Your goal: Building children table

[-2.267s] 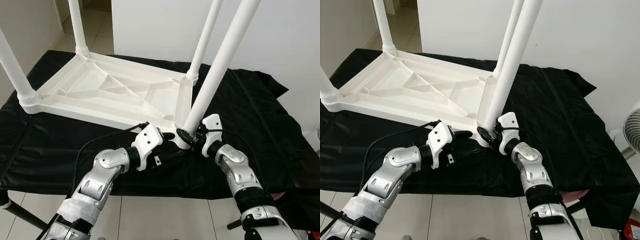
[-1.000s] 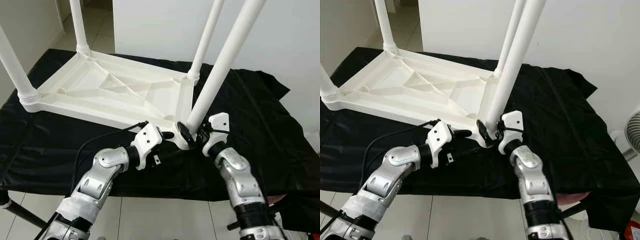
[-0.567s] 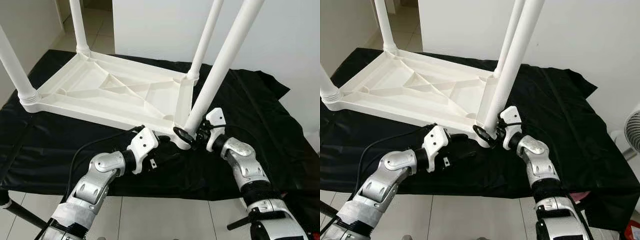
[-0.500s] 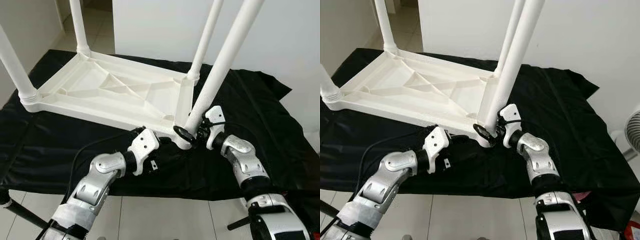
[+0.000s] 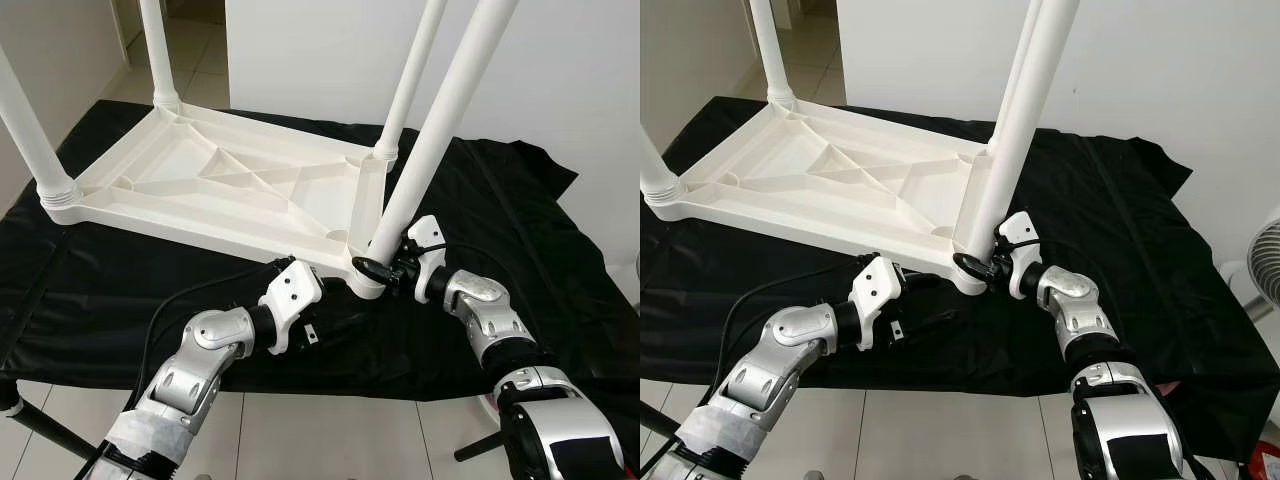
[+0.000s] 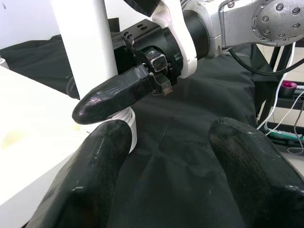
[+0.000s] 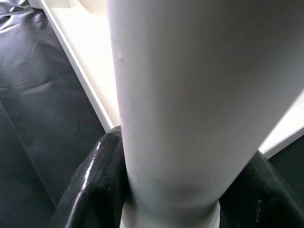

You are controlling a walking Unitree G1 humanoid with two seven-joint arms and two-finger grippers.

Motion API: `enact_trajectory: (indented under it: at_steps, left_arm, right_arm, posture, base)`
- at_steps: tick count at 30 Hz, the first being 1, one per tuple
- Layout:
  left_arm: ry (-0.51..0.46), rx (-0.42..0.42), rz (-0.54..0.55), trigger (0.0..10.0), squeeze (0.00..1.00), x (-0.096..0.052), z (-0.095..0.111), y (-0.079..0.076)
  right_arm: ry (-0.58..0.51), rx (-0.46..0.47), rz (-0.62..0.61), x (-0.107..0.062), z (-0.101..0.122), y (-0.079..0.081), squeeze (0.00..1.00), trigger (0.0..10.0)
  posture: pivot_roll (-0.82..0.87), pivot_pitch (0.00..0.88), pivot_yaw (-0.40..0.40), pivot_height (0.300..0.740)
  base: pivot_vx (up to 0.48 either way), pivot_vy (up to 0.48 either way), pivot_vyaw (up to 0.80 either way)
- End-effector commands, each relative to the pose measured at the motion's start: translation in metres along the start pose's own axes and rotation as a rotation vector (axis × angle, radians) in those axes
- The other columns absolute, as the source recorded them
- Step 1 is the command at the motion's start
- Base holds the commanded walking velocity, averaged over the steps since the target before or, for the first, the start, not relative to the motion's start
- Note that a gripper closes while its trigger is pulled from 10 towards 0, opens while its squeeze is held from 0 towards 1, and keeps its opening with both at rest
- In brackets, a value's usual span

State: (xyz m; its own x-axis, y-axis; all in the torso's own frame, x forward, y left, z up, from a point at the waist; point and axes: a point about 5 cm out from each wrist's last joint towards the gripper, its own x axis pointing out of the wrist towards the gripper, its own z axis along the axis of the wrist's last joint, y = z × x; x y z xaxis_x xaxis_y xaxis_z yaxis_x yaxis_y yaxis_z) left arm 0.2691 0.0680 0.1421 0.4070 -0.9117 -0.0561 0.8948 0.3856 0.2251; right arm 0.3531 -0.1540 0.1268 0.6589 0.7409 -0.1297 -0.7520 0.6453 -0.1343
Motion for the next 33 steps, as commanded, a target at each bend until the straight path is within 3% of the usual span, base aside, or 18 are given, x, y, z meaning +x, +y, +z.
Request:
enact_trajectory:
  at_steps: [1, 7, 9, 11, 18, 20, 21, 22, 23, 29, 30, 33]
  left_arm:
    - [-0.005, 0.003, 0.000, 10.0, 0.00, 0.002, 0.002, 0.002]
    - [-0.002, 0.001, 0.003, 10.0, 0.00, 0.002, 0.001, 0.003]
    - [0.005, -0.007, 0.007, 10.0, 0.00, 0.002, -0.002, 0.002]
    - [0.005, -0.010, 0.011, 10.0, 0.00, 0.002, -0.003, 0.002]
    - [-0.006, -0.003, 0.042, 10.0, 0.00, 0.004, -0.002, 0.004]
    - [-0.006, -0.003, 0.042, 10.0, 0.00, 0.004, -0.002, 0.004]
    - [-0.007, -0.002, 0.047, 10.0, 0.00, 0.006, -0.002, 0.006]
    - [-0.007, -0.002, 0.047, 10.0, 0.00, 0.006, -0.002, 0.006]
    - [-0.008, -0.002, 0.047, 10.0, 0.00, 0.006, -0.001, 0.006]
    - [-0.011, -0.003, 0.047, 10.0, 0.00, 0.006, -0.001, 0.007]
    - [-0.013, -0.002, 0.048, 10.0, 0.00, 0.006, 0.000, 0.008]
    - [-0.015, -0.002, 0.050, 10.0, 0.00, 0.006, 0.000, 0.008]
  right_arm:
    - [0.016, 0.005, -0.033, -0.004, -0.008, 0.001, 0.00, 10.0]
    - [-0.002, 0.030, -0.086, -0.005, -0.010, -0.001, 0.00, 10.0]
    - [-0.011, 0.047, -0.235, -0.009, -0.016, -0.003, 0.00, 10.0]
    - [-0.011, 0.054, -0.286, -0.011, -0.019, -0.002, 0.00, 10.0]
    - [-0.122, 0.119, -0.461, -0.016, -0.021, 0.020, 0.00, 10.0]
    - [-0.122, 0.119, -0.461, -0.016, -0.021, 0.020, 0.00, 10.0]
    - [-0.142, 0.139, -0.563, -0.018, -0.019, 0.023, 0.00, 10.0]
    - [-0.142, 0.139, -0.563, -0.018, -0.019, 0.023, 0.00, 10.0]
    - [-0.142, 0.142, -0.637, -0.020, -0.018, 0.023, 0.00, 10.0]
    - [-0.142, 0.149, -0.698, -0.021, -0.018, 0.024, 0.00, 10.0]
    - [-0.142, 0.163, -0.769, -0.022, -0.017, 0.029, 0.00, 10.0]
    - [-0.144, 0.163, -0.814, -0.021, -0.015, 0.035, 0.00, 10.0]
  posture:
    - [0.01, 0.000, -0.094, 0.740]
    - [0.00, 0.000, -0.090, 0.740]
    - [0.00, 0.000, -0.090, 0.740]
    - [0.00, 0.000, -0.092, 0.740]
    - [-0.02, 0.000, -0.089, 0.740]
    - [-0.02, 0.000, -0.089, 0.740]
    - [-0.02, 0.000, -0.090, 0.740]
    - [-0.02, 0.000, -0.090, 0.740]
    - [-0.02, 0.000, -0.090, 0.740]
    - [-0.02, 0.000, -0.087, 0.740]
    - [-0.02, 0.000, -0.087, 0.740]
    - [-0.02, 0.000, -0.086, 0.740]
  base:
    - [0.000, 0.000, 0.00]
    - [0.000, 0.000, 0.00]
    - [0.000, 0.000, 0.00]
    - [0.000, 0.000, 0.00]
    - [0.000, 0.000, 0.00]
    - [0.000, 0.000, 0.00]
    - [0.000, 0.000, 0.00]
    - [0.000, 0.000, 0.00]
    - [0.000, 0.000, 0.00]
    - [0.000, 0.000, 0.00]
    - [0.000, 0.000, 0.00]
    - [0.000, 0.000, 0.00]
